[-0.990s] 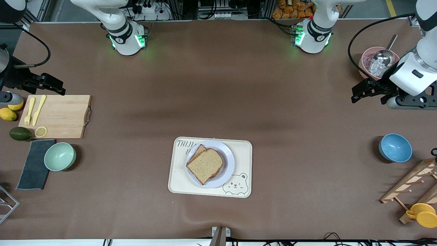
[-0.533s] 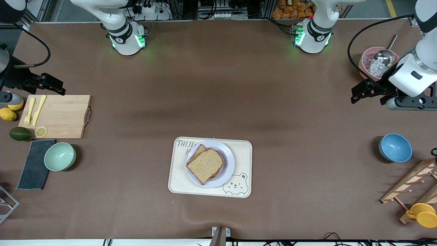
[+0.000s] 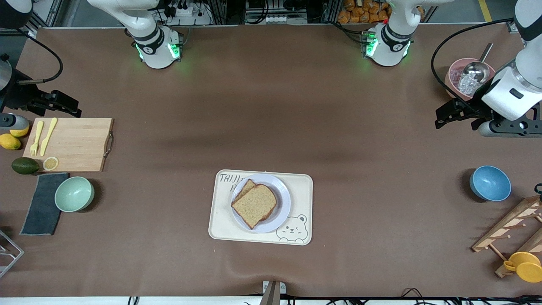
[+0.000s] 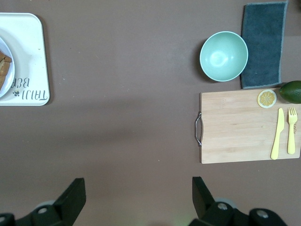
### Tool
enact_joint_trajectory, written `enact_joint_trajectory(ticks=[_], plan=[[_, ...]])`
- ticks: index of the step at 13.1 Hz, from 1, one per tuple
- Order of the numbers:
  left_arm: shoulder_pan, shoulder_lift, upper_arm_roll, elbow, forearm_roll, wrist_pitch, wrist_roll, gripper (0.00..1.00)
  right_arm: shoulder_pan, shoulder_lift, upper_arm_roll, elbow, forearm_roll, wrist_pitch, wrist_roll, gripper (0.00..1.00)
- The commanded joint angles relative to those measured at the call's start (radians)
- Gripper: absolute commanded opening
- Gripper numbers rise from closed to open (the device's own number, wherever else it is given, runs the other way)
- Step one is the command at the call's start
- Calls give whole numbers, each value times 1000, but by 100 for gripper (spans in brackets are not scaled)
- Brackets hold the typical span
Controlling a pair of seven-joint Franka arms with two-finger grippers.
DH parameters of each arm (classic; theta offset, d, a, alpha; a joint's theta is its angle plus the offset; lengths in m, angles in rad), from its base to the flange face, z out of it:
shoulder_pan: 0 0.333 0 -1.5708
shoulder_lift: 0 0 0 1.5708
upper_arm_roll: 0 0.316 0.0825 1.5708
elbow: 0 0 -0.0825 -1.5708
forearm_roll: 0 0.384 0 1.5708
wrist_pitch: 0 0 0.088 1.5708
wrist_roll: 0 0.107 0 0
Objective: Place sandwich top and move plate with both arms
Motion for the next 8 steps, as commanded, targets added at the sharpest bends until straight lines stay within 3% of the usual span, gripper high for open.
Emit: enact_joint_trajectory(ticks=[1, 8], plan=[[10, 3, -8, 18, -4, -7, 17, 100, 6, -4, -8, 5, 19, -7, -13, 100], [13, 3, -5, 18, -12, -7, 17, 100, 6, -2, -8, 3, 22, -3, -13, 100]])
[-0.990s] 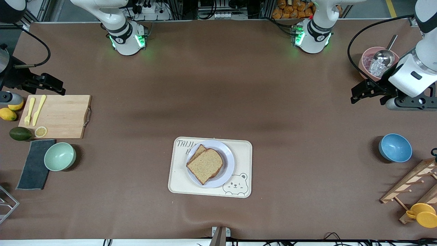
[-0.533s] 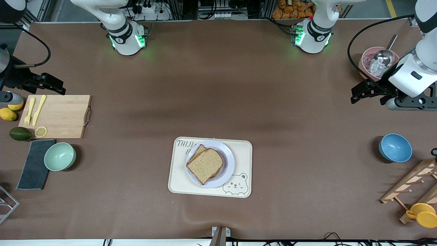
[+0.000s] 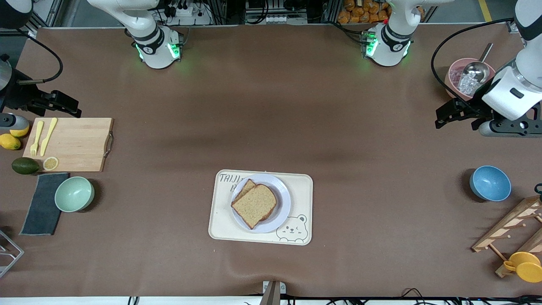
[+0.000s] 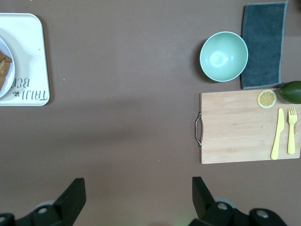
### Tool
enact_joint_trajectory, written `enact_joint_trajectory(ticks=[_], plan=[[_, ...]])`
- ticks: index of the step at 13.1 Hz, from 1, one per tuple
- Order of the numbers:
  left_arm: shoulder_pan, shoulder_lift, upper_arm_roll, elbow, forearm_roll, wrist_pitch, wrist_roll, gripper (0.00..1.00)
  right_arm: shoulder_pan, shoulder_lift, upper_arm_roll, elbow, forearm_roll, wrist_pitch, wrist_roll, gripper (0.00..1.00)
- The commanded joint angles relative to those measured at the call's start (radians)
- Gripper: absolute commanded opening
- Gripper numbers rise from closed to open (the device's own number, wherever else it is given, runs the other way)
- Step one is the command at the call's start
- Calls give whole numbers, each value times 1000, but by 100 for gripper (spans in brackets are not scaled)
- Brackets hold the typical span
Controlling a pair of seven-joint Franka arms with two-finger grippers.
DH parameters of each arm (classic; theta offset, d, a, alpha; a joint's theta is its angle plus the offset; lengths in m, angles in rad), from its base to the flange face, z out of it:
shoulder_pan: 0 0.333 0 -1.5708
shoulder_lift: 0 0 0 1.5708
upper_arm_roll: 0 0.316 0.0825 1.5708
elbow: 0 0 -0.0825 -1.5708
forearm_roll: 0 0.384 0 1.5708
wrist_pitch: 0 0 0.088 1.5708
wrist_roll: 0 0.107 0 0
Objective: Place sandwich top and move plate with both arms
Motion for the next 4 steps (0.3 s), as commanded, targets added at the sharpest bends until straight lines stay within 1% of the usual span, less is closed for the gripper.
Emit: enact_joint_trajectory(ticks=[1, 4], plan=[[11, 5, -3, 19, -11, -6, 17, 100, 6, -2, -8, 3, 21, -8, -13, 100], [14, 21, 4, 42, -14, -7, 15, 100, 4, -2, -8, 3, 21, -5, -14, 100]])
